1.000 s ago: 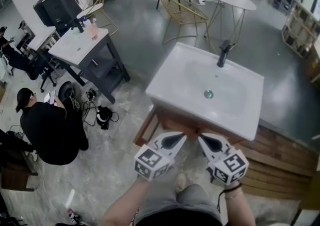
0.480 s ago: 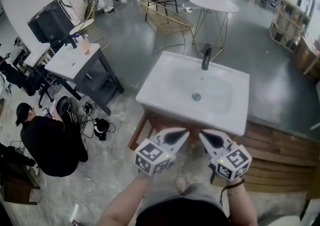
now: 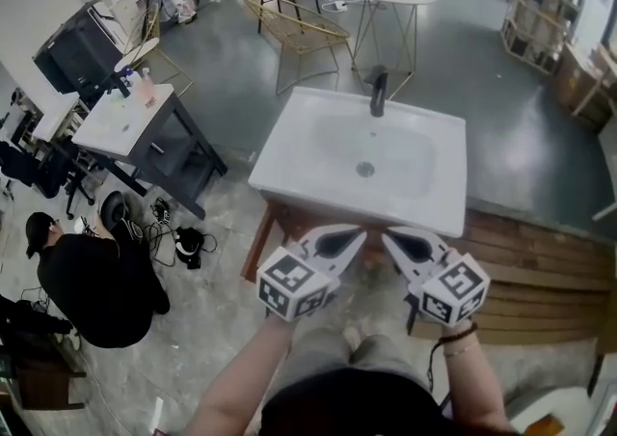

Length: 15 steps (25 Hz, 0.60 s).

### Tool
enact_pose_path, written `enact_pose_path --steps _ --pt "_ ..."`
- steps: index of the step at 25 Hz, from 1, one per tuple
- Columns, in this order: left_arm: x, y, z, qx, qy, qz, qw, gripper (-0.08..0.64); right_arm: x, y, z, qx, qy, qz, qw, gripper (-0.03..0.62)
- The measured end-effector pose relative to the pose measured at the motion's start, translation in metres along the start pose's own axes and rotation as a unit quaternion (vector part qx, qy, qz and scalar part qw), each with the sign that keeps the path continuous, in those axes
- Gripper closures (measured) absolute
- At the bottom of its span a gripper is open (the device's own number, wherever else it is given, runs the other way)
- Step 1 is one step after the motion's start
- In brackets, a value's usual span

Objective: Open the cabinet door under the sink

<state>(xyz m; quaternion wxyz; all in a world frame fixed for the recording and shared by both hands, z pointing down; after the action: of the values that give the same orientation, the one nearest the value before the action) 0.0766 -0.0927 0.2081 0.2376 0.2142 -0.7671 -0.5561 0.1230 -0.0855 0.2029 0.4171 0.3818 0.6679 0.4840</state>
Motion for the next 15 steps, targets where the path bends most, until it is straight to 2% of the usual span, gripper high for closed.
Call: enact_pose_path --steps 6,15 --pt "0.000 -0.002 0.004 0.006 0.022 -0.007 0.9997 0.551 0.008 -0.001 -0.005 0.018 -0.001 0.001 1.000 0.584" --pt "0.009 0.001 0.019 0.010 0.036 -0.011 0.9992 0.551 0.024 -0.002 -0.008 0.059 -0.024 0.016 0.998 0.584"
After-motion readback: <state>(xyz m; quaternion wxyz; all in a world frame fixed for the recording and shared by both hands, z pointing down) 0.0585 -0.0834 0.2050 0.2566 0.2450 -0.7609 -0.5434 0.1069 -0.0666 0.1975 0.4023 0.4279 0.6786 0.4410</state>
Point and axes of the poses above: the fingertips, and each gripper's own axes: z backward along the fingers, x to its left, y out of its underside, the point moved 1 cm from there along z, backward along the fingers, and after that the axes turned 14 degrees about -y, right-handed, at the moved point
